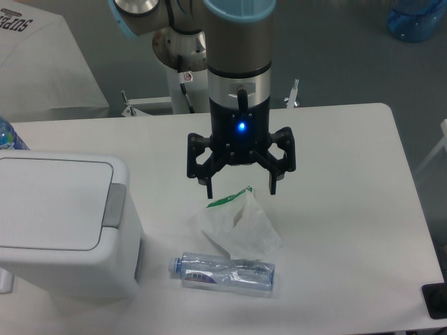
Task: Open the trash can
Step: 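Move the gripper toward the white trash bin's lid, then lower the gripper onto the lid edge of the white trash bin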
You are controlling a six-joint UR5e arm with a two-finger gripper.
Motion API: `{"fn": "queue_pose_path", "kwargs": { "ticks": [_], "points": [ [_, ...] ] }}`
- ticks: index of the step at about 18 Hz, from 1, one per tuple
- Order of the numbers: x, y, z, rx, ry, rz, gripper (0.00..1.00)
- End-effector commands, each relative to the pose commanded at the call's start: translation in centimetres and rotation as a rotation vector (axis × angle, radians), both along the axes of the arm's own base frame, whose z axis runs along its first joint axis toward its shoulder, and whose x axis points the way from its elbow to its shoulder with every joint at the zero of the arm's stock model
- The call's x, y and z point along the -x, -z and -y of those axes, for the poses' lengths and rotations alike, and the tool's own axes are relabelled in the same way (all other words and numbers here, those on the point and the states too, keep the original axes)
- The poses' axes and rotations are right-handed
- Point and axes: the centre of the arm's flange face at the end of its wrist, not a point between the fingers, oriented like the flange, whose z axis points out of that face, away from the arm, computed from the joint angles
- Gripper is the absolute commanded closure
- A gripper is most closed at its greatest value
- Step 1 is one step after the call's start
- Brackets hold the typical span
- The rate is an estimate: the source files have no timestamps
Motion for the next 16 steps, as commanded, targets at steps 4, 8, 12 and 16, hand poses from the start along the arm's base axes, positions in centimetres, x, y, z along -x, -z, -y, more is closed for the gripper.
{"fn": "queue_pose_path", "kwargs": {
  "ticks": [4, 8, 12, 16],
  "points": [
    [-1.3, 0.5, -1.7, -0.078, -0.102, 0.09, 0.0],
    [-4.3, 2.6, -3.1, -0.066, -0.1, 0.16, 0.0],
    [-5.8, 3.6, -3.9, -0.049, -0.079, 0.173, 0.0],
    [-6.7, 3.7, -4.3, -0.048, -0.064, 0.176, 0.0]
  ]
}}
